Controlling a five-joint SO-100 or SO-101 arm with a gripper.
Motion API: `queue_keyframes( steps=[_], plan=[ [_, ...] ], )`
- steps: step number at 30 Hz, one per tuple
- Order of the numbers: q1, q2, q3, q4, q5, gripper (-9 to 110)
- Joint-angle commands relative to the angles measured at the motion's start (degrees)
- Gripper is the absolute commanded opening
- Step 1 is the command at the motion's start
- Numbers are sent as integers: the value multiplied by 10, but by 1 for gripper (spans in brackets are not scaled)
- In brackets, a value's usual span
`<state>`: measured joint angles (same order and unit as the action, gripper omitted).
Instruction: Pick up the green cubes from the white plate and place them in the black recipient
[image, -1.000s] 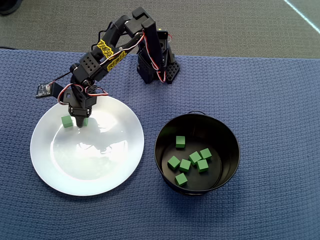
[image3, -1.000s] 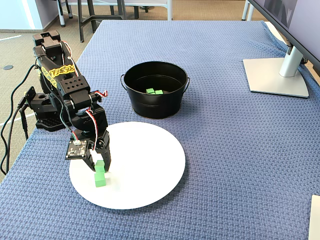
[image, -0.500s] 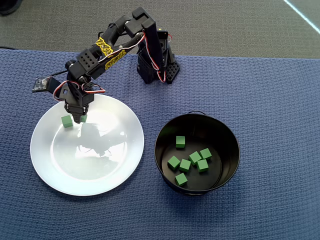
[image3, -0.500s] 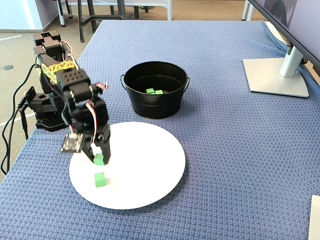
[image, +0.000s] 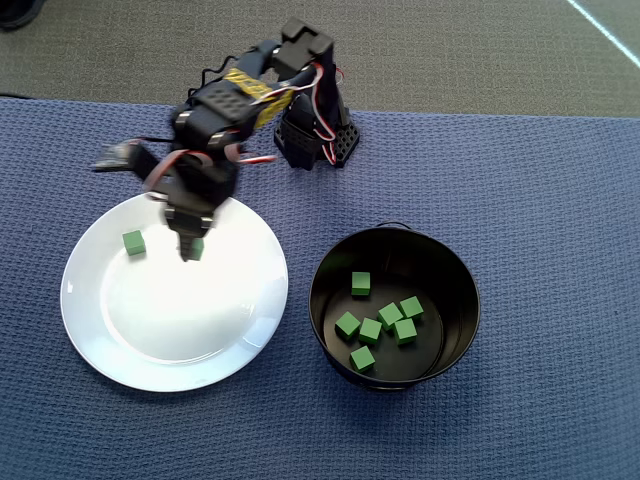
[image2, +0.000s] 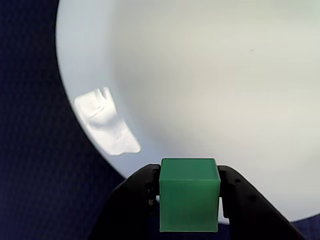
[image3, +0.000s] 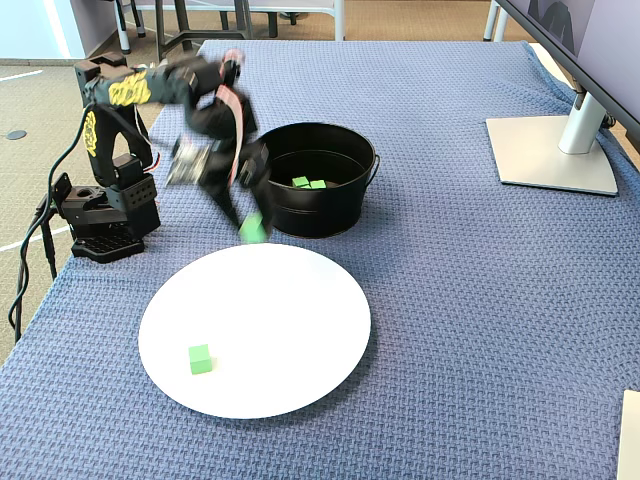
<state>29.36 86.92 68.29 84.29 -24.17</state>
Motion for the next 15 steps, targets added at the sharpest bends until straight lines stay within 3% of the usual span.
queue_keyframes(
  steps=[1, 10, 15],
  plan=[
    [-102, 76, -35, 19, 68, 0],
    [-361, 52, 15, -39, 146, 0],
    [-443, -18, 29, -95, 169, 0]
  ],
)
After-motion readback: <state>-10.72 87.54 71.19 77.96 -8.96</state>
